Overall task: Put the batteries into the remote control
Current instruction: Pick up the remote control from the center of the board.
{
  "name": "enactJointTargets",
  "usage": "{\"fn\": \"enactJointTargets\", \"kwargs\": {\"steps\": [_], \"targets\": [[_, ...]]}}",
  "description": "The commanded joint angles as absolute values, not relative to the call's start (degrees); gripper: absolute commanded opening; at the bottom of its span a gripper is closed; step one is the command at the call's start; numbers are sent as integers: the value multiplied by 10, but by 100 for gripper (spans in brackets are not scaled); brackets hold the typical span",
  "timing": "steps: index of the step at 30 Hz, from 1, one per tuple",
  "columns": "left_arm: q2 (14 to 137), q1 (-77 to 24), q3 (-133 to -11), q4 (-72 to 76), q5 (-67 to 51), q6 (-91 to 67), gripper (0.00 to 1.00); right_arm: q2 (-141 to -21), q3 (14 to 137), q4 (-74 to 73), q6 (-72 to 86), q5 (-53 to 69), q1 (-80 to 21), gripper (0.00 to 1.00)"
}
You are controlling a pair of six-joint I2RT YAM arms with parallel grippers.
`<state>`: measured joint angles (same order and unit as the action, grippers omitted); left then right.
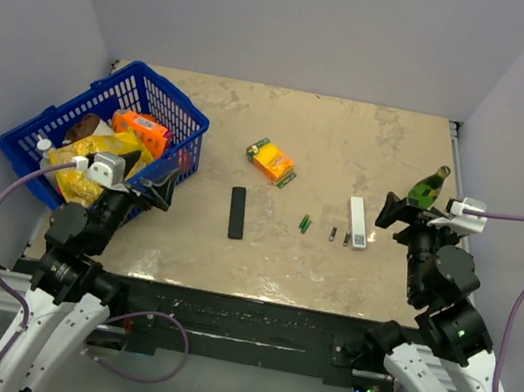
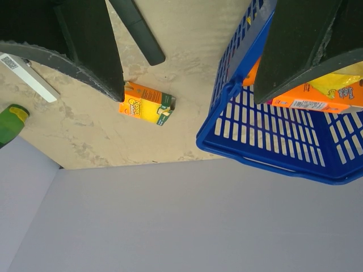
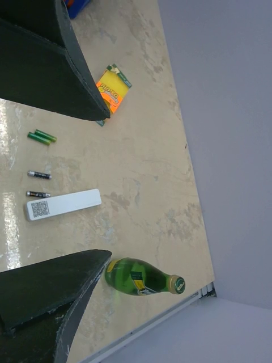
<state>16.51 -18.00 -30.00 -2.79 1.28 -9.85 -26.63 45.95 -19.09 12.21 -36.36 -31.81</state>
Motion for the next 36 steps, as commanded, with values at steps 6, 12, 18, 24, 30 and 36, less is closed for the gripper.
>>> {"fn": "enactJointTargets", "kwargs": {"steps": [6,12,18,24,30,36], "targets": [[163,-176,-323,-20,4,-91,100,-319,482,-183,151,-295,-318,98],[162,-176,-323,-19,3,-92,100,-408,507,-199,168,-235,-317,98],[154,-176,-323,-18,3,-93,100,-489,535,-218,188,-193,-318,98],[154,-176,-323,-19,4,-95,100,-563,533,-209,224,-148,-321,98],[154,-176,-323,-19,3,-98,100,-646,542,-200,256,-124,-362,98],[156,-176,-322,-19,4,-99,100,-728,553,-175,300,-162,-440,97]]}}
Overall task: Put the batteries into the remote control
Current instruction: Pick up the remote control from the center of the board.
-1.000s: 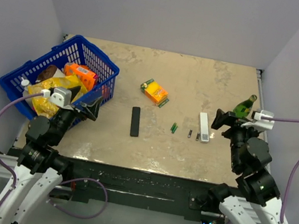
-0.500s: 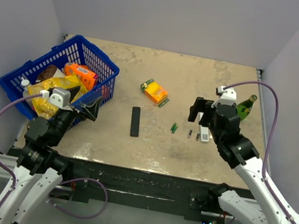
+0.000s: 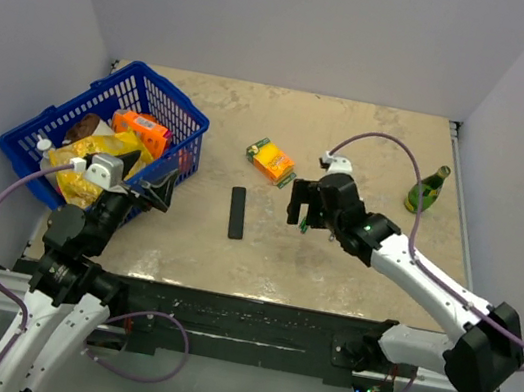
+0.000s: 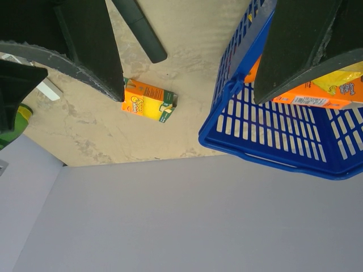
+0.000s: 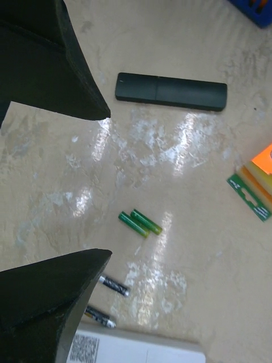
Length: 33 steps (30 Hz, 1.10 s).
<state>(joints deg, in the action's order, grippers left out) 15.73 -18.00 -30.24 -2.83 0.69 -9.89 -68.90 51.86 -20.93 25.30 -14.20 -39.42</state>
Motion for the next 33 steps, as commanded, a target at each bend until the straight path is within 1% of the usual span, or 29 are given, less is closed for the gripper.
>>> {"fn": "enactJointTargets", "kwargs": {"steps": [1,6,11,14,15,19,29,32,33], "targets": [[156,-176,-322,-19,3,-98,100,-738,555,-171,305,-168,-451,96],[159,-176,-323,-21,3,-98,100,-812,582,-155,343,-192,-513,95],[156,-176,-323,-23,4,-98,100,-911,631,-147,362,-203,-563,93],[154,-176,-323,-24,7,-98,100,-966,667,-156,374,-220,-588,91],[153,-176,-323,-24,8,-99,100,-978,677,-160,376,-223,-596,89],[152,-176,-323,-25,5,-100,100,-1032,713,-175,384,-240,-605,85],[147,-176,-323,-28,12,-102,100,-1114,756,-199,401,-265,-617,81],[146,-176,-323,-27,12,-103,100,-1125,757,-198,403,-267,-617,77],[146,-176,-323,-27,11,-103,100,-1128,756,-198,403,-267,-617,74]]}}
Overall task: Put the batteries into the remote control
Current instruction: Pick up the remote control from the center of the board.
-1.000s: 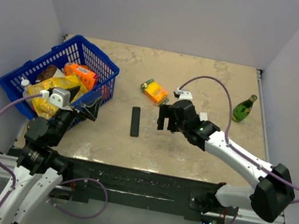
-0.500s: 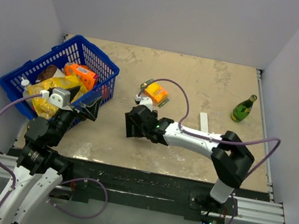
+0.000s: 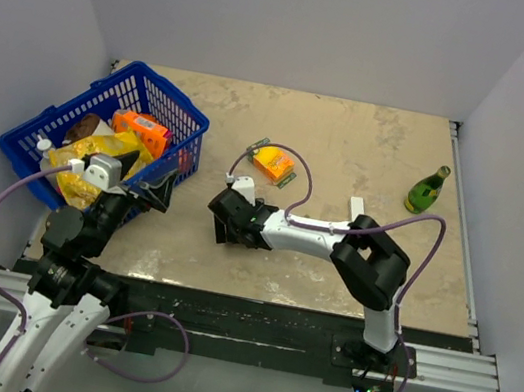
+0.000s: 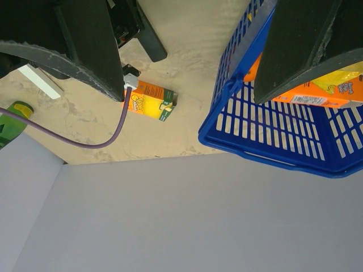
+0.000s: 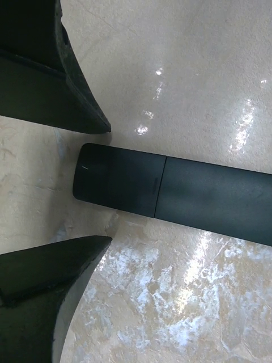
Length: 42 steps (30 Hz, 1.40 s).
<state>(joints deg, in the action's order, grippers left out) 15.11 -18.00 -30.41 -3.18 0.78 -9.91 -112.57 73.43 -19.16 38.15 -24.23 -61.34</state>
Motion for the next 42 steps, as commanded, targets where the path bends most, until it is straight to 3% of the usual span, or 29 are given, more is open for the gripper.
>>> {"fn": "enactJointTargets", "kwargs": {"steps": [1,16,23,36,42], "targets": [[146,-176,-324,-28,11,-103,100,-1129,754,-197,403,-269,-617,73],[165,-176,-325,-26,-10,-112,100,-1148,728,-182,399,-252,-614,49],[198,-176,-339,-39,-18,-165,100,-1084,679,-172,393,-266,-615,23],[374,-177,-326,82,-203,-399,100,-836,512,-28,320,-254,-616,17],[474,-195,-338,160,-224,-459,100,-729,438,74,281,-227,-616,16]]}}
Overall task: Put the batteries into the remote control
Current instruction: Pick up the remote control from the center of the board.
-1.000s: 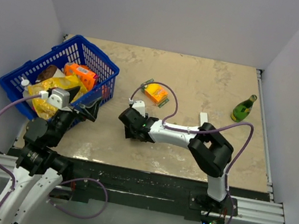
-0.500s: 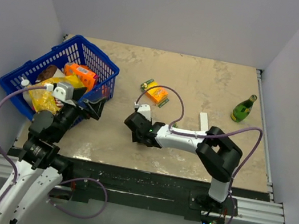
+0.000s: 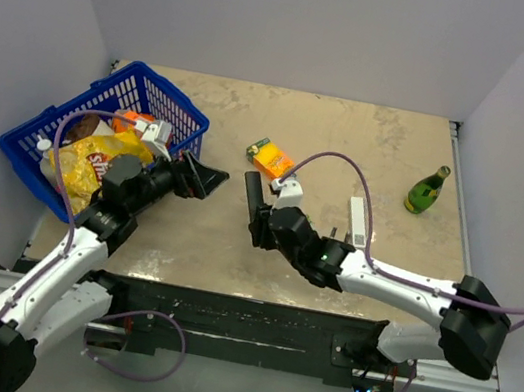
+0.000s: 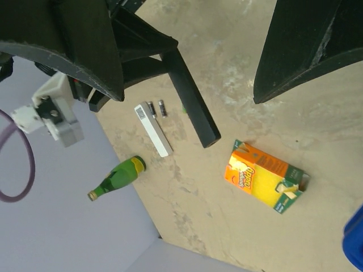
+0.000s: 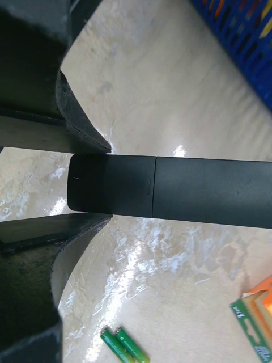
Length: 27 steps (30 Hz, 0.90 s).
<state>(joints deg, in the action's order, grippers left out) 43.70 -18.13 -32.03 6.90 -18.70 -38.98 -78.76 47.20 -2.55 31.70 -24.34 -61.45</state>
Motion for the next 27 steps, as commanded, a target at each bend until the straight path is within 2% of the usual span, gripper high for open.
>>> {"fn": "enactJointTargets", "kwargs": {"steps": [1,8,18,27], "targets": [[495,-198,-340,173,-223,-462,100,-716,431,85,273,-223,-616,16],[570,-234,-359,227,-218,-496,100,-650,385,152,251,-197,-616,16],[627,-318,-394,225,-129,-505,96,-642,373,176,236,-192,-616,17],[679,-358,-415,185,-76,-500,83,-635,369,181,229,-192,-616,17]]}}
